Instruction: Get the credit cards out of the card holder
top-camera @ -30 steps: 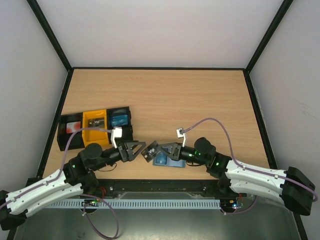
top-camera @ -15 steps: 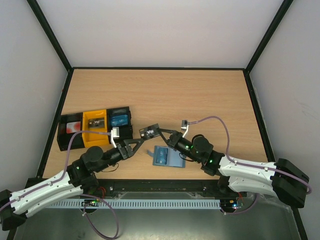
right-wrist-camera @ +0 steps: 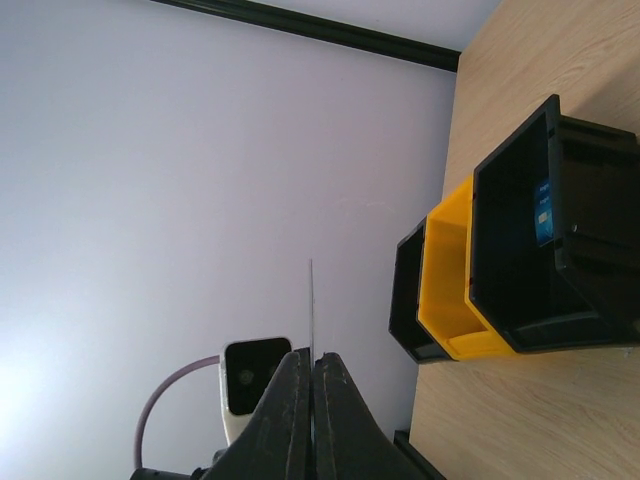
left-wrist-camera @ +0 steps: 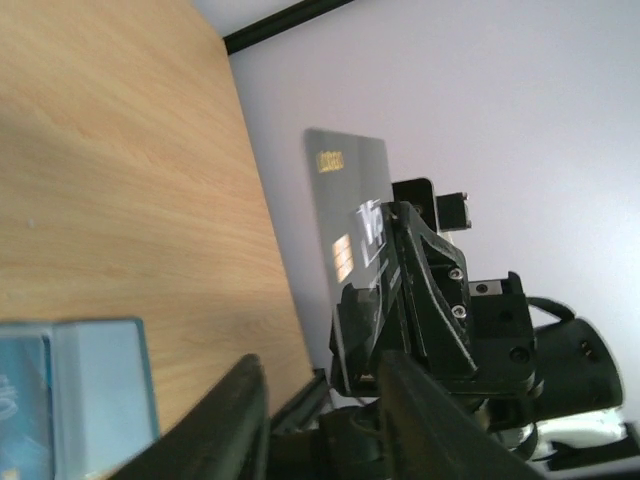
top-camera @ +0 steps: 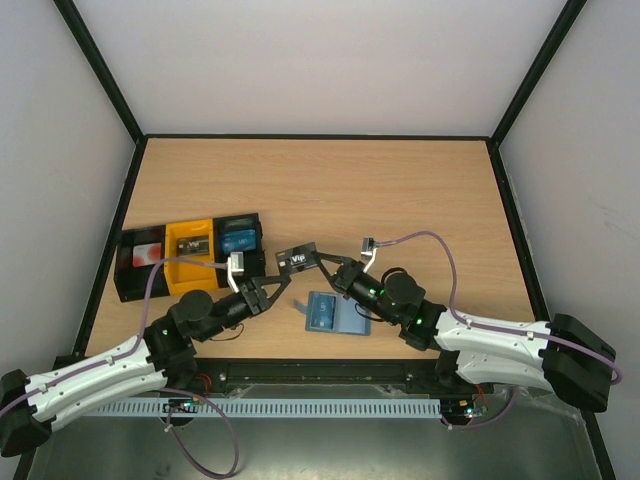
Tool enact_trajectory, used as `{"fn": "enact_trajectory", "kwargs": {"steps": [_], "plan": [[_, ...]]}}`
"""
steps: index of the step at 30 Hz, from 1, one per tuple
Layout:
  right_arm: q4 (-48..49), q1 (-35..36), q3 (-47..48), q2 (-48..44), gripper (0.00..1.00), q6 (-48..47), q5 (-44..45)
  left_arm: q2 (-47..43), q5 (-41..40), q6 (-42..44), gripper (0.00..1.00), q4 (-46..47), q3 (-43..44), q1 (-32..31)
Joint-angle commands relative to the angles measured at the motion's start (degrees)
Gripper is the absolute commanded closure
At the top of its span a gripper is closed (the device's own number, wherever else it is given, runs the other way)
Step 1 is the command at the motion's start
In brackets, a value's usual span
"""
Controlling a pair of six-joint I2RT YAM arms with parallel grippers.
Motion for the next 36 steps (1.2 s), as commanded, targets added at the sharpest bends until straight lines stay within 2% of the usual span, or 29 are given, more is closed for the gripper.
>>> {"fn": "enact_trajectory", "kwargs": {"steps": [1,3,4,6,9,10,12,15,22,26,31,36], "plan": [[1.58,0.84,0.96,0.23,0.98,0.12,1.17,-0.41,-1.88,0.59,0.77,3.12,1.66,-0.19],[1.54,1.09,0.72,0.22,0.98,0.19,1.15,-0.28,-1.96,1.10,0.89,2.99,1.99,-0.13],[1.55,1.07,0.55,0.21,0.98,0.30,1.15,-0.24,-2.04,1.17,0.91,2.54,2.18,-0.18],[1.55,1.17,0.23,0.28,0.98,0.44,1.07,-0.24,-2.37,1.23,0.90,1.81,2.33,-0.19],[1.62,1.37,0.21,0.48,0.98,0.48,0.88,-0.53,-2.87,0.61,0.77,1.27,2.34,-0.18],[1.62,1.44,0.17,0.49,0.98,0.45,0.88,-0.70,-2.96,0.50,0.76,1.40,2.26,-0.18],[1.56,1.48,0.17,0.58,0.98,0.41,0.86,-1.04,-3.14,0.48,0.81,1.49,2.32,-0.19],[1.72,1.65,0.16,0.73,0.98,0.25,0.84,-1.61,-3.22,0.73,0.96,1.54,2.31,-0.19],[1.82,1.79,-0.51,1.05,0.96,0.00,0.08,-2.74,-3.88,1.62,0.97,0.04,2.52,-0.05],[0.85,1.79,-0.85,0.41,0.78,-1.08,-0.67,-3.08,-4.06,3.69,0.97,-2.19,3.45,-0.03],[-2.90,1.83,-0.89,-2.11,0.46,-4.81,-1.60,-3.11,-3.97,7.83,0.97,-9.49,7.03,1.35],[-5.66,1.88,-2.74,-6.35,0.25,-7.09,-1.49,-1.48,-0.56,11.53,0.97,-16.31,11.06,5.85]]}}
